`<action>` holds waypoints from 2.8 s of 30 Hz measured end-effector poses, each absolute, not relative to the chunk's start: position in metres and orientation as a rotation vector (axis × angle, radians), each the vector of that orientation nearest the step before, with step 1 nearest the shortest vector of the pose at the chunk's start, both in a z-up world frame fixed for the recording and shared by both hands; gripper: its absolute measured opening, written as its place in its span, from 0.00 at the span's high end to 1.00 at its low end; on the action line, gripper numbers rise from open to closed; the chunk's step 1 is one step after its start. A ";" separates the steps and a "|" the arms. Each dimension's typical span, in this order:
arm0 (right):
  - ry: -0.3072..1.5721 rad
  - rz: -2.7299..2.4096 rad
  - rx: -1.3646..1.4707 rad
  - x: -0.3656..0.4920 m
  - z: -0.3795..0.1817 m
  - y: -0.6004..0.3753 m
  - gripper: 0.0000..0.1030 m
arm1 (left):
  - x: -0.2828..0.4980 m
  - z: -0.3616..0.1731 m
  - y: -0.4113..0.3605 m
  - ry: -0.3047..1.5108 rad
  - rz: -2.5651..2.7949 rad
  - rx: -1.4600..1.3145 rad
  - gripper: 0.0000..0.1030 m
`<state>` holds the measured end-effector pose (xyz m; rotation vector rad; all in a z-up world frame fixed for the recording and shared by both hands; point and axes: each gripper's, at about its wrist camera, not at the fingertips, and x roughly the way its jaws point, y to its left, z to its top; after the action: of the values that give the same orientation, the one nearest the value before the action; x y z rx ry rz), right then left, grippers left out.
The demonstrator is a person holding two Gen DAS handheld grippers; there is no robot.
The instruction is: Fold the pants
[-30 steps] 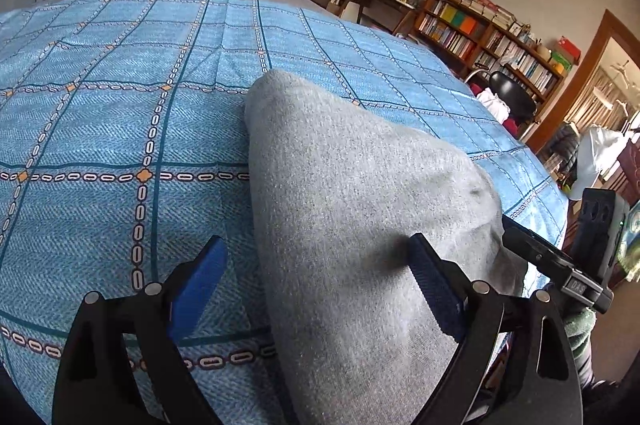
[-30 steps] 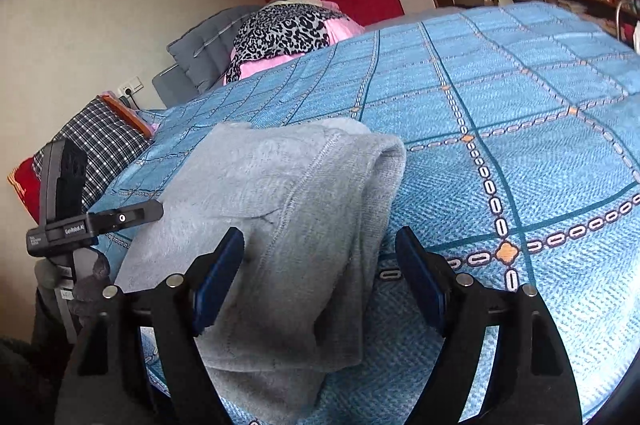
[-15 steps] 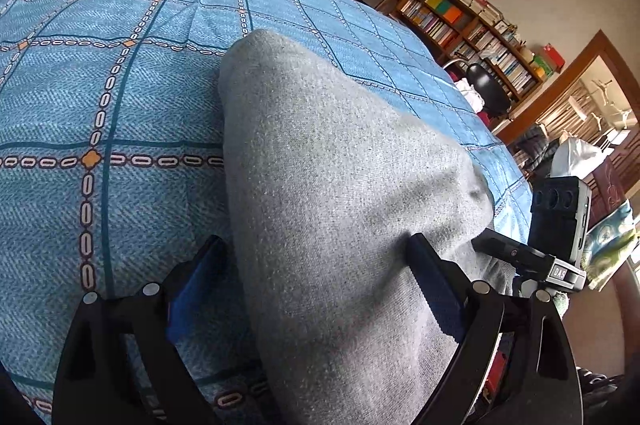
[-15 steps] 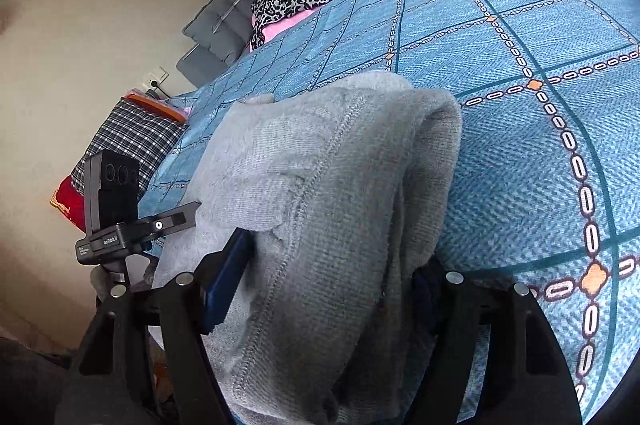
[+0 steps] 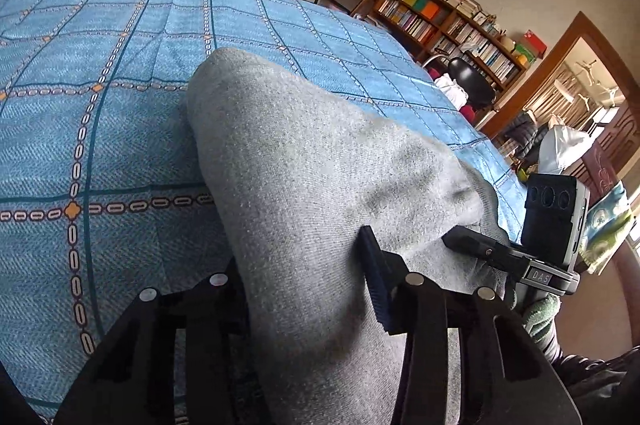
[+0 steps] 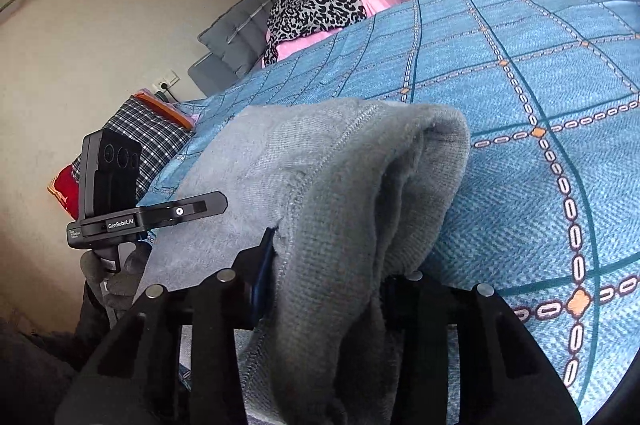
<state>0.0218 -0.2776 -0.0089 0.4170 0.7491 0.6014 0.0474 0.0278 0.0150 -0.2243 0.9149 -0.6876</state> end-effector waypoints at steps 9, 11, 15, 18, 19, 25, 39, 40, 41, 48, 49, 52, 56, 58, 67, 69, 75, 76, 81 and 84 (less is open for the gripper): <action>0.610 0.483 0.429 0.022 0.024 -0.346 0.61 | 0.074 0.054 -0.058 0.821 -0.755 -0.070 0.61; 0.590 0.437 0.434 0.025 0.027 -0.369 0.61 | 0.087 0.059 -0.089 0.811 -0.780 -0.033 0.61; 0.560 0.340 0.444 0.035 0.034 -0.417 0.61 | 0.120 0.065 -0.153 0.806 -0.839 0.005 0.61; 0.549 0.268 0.440 0.046 0.035 -0.453 0.61 | 0.143 0.062 -0.199 0.810 -0.883 0.023 0.61; 0.549 0.243 0.440 0.051 0.035 -0.466 0.61 | 0.151 0.060 -0.213 0.815 -0.896 0.026 0.61; 0.569 0.135 0.442 0.078 0.026 -0.525 0.61 | 0.193 0.042 -0.285 0.850 -0.949 0.042 0.61; 0.669 0.042 0.500 0.114 -0.024 -0.582 0.57 | 0.242 -0.012 -0.343 0.961 -0.961 0.056 0.47; 0.671 0.038 0.500 0.114 -0.025 -0.582 0.55 | 0.242 -0.013 -0.342 0.956 -0.947 0.062 0.40; 0.671 0.033 0.496 0.114 -0.024 -0.581 0.55 | 0.241 -0.014 -0.339 0.947 -0.933 0.070 0.37; 0.618 -0.051 0.460 0.092 -0.010 -0.575 0.46 | 0.215 -0.006 -0.322 0.893 -0.866 0.123 0.31; 0.605 -0.072 0.444 0.085 -0.006 -0.573 0.46 | 0.209 -0.004 -0.319 0.879 -0.858 0.134 0.31; 0.559 -0.140 0.380 0.062 0.007 -0.563 0.46 | 0.187 0.002 -0.308 0.841 -0.854 0.160 0.31; 0.563 -0.174 0.330 0.040 0.009 -0.547 0.46 | 0.164 0.002 -0.299 0.820 -0.856 0.175 0.31; 0.606 -0.203 0.299 0.037 0.001 -0.539 0.46 | 0.156 -0.001 -0.294 0.805 -0.837 0.188 0.31; 0.663 -0.242 0.303 0.044 -0.033 -0.541 0.34 | 0.145 -0.014 -0.301 0.765 -0.741 0.274 0.30; 0.660 -0.243 0.305 0.043 -0.035 -0.542 0.34 | 0.143 -0.013 -0.301 0.749 -0.727 0.283 0.30; 0.639 -0.306 0.238 0.036 -0.033 -0.526 0.32 | 0.128 -0.009 -0.293 0.695 -0.680 0.282 0.31; 0.638 -0.312 0.246 0.035 -0.033 -0.525 0.32 | 0.125 -0.009 -0.291 0.689 -0.675 0.279 0.31; 0.596 -0.361 0.322 0.021 -0.030 -0.519 0.32 | 0.110 -0.005 -0.284 0.649 -0.640 0.280 0.31; 0.553 -0.395 0.342 0.010 -0.028 -0.509 0.32 | 0.099 -0.002 -0.281 0.614 -0.625 0.290 0.31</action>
<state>0.0096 -0.5095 -0.0279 0.3420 0.5534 -0.3952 0.0993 -0.2807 -0.0020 0.2901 0.6143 -0.6250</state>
